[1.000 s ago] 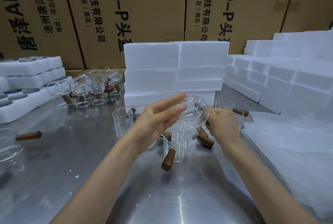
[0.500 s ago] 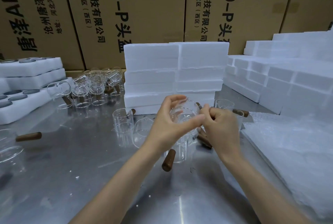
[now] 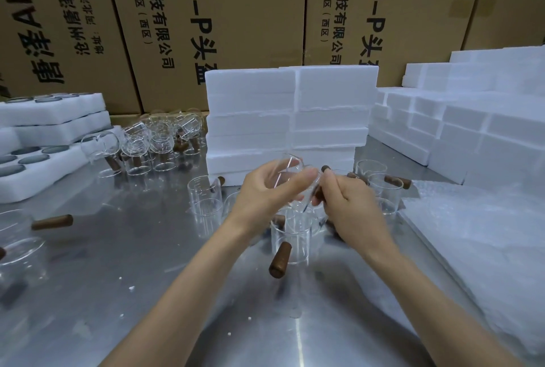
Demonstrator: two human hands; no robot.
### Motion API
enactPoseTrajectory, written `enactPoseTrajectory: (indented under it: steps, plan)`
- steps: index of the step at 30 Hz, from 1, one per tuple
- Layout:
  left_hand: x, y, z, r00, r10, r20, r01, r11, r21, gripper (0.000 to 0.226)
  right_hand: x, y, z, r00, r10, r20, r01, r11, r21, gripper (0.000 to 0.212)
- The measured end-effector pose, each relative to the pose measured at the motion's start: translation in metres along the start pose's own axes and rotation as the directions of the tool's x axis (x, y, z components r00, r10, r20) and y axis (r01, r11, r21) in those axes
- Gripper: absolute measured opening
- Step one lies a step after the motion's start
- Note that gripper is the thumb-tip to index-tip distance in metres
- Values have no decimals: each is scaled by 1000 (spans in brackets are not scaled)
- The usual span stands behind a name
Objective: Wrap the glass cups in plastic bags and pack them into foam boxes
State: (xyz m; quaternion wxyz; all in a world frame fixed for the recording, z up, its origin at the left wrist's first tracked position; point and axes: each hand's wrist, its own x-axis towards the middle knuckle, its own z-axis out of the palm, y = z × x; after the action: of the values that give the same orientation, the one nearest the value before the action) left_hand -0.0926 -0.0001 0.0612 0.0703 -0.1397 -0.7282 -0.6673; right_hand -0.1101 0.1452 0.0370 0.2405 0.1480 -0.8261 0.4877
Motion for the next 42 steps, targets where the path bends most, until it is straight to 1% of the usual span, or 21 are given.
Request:
enactPoseTrajectory:
  steps: [2,3,6,9,12,14,15,16,17,19,21,22,24,25,27,29,32,36,38,40,42]
  plan:
    - [1,-1,-3,997,53,47,-53,999,-12,57,2,-1,-3,981,138,133,-160,972,173,53]
    - [0,-2,-4,995,71,73,-70,997,-13,55,3,-2,-5,956,201,213,-249,940,233,53]
    - [2,-5,-9,986,97,132,-94,995,-27,52,3,-3,-10,848,280,450,-448,833,324,48]
    - [4,-5,-12,978,110,176,-103,993,-50,57,4,-2,-15,747,225,625,-570,701,429,45]
    - [5,-6,-12,978,109,178,-94,991,-91,56,5,-3,-21,652,111,750,-660,570,489,39]
    - [5,-8,-7,985,96,145,-77,989,-128,56,5,-3,-25,604,44,796,-711,482,512,48]
    - [5,-9,-4,991,76,110,-59,986,-156,59,6,-2,-27,598,33,801,-727,445,524,55]
    - [5,-9,-1,996,56,63,-43,983,-180,62,7,-1,-28,608,48,793,-729,428,534,61]
    - [5,-9,1,999,38,11,-35,980,-195,65,8,-1,-29,638,86,765,-712,444,544,65]
    - [5,-11,4,996,19,-86,-36,980,-194,68,9,-2,-25,728,192,658,-644,521,560,63]
    - [4,-12,5,989,16,-149,-41,985,-167,71,8,-2,-19,812,251,527,-565,564,602,59]
    - [4,-13,5,987,24,-158,-45,990,-134,73,8,-1,-15,852,255,458,-514,579,633,52]
    - [4,-15,5,992,61,-108,-67,997,-46,80,7,-1,-10,907,256,334,-420,595,685,29]
    - [4,-17,5,995,84,-51,-84,996,-1,87,7,-2,-10,916,276,292,-401,576,712,24]
    - [5,-21,3,989,127,71,-132,988,80,105,7,-1,-13,914,312,258,-390,511,766,23]
    - [5,-25,1,976,177,123,-194,970,145,116,8,0,-17,915,312,256,-384,477,790,21]
    - [7,-28,-3,965,245,95,-259,946,194,113,9,-1,-18,912,304,277,-394,457,797,19]
    - [11,-30,-4,944,319,88,-330,929,165,93,7,-1,-16,895,292,338,-439,443,782,26]
    - [10,-29,-1,936,351,22,-349,919,185,84,7,-2,-15,886,290,361,-457,422,783,27]
    - [8,-27,0,905,417,-86,-375,877,302,80,6,-2,-15,882,299,365,-465,421,779,33]
    - [6,-26,-1,832,538,-136,-429,780,456,78,6,-2,-13,891,302,339,-450,494,744,45]
